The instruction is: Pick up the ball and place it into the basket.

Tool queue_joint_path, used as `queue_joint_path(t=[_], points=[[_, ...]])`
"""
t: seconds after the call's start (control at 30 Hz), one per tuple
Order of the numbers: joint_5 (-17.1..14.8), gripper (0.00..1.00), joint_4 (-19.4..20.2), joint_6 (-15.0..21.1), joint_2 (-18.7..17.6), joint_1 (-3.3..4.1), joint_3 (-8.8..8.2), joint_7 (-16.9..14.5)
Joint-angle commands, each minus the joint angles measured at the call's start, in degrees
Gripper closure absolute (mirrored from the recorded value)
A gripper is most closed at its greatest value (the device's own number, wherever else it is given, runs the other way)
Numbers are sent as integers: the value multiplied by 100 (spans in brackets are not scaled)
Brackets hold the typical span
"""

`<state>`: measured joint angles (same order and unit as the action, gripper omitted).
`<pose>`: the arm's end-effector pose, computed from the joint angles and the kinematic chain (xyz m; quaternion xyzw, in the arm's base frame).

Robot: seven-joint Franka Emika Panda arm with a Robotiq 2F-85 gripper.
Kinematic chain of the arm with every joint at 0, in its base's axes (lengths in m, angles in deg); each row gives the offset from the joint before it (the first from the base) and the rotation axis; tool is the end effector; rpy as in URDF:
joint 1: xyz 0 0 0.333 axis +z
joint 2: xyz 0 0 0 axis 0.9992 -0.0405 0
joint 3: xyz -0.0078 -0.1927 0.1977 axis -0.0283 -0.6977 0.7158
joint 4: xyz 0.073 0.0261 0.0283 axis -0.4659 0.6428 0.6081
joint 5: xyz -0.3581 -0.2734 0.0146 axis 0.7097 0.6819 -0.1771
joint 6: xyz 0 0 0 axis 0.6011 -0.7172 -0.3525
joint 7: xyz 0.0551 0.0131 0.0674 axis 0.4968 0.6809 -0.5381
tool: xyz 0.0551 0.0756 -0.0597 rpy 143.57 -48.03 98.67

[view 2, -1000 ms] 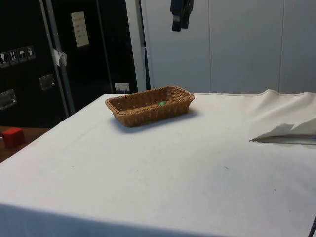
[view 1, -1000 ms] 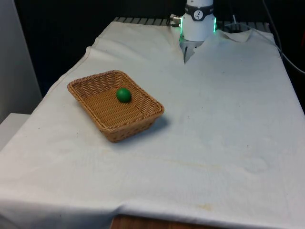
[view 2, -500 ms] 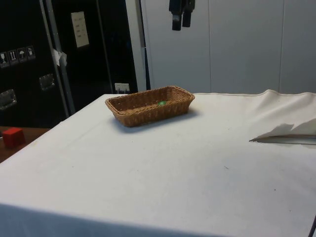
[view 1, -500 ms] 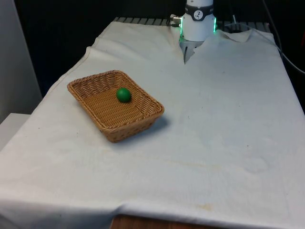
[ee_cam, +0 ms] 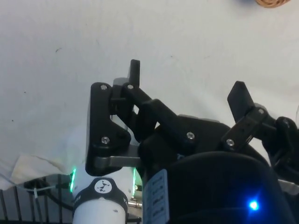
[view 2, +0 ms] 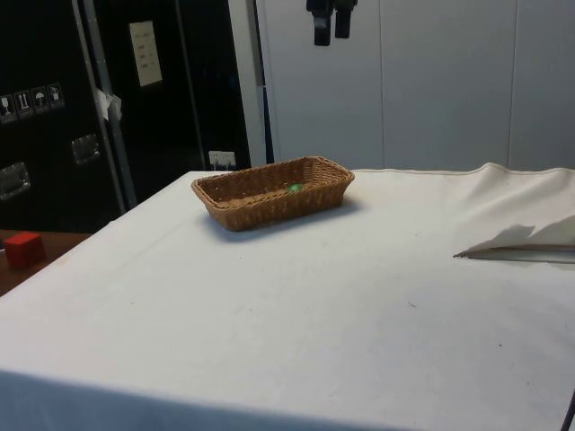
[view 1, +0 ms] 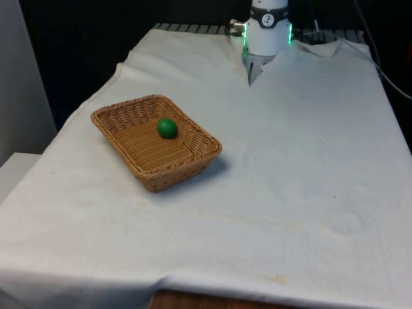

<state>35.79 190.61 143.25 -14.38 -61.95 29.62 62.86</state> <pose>0.4915 -0.0546 0.4154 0.9972 -0.0390 0.0632 0.0123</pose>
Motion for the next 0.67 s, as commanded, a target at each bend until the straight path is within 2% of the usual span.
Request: queue_joint_path(t=[0.0,0.03,0.27,0.3,0.33,0.47,0.63], points=[[6,0,-11,-23,0,0,11,17],[57,0,-57,-115,-23,-23,69,97],[103,0,-155,-304,-23,-17,195,252],[63,0,-126,-241,0,0,160,201],[109,0,-160,-315,-23,-17,212,269],[126,0,-189,-355,-63,-6,304,378],[92,0,-172,-315,-74,0,315,378]])
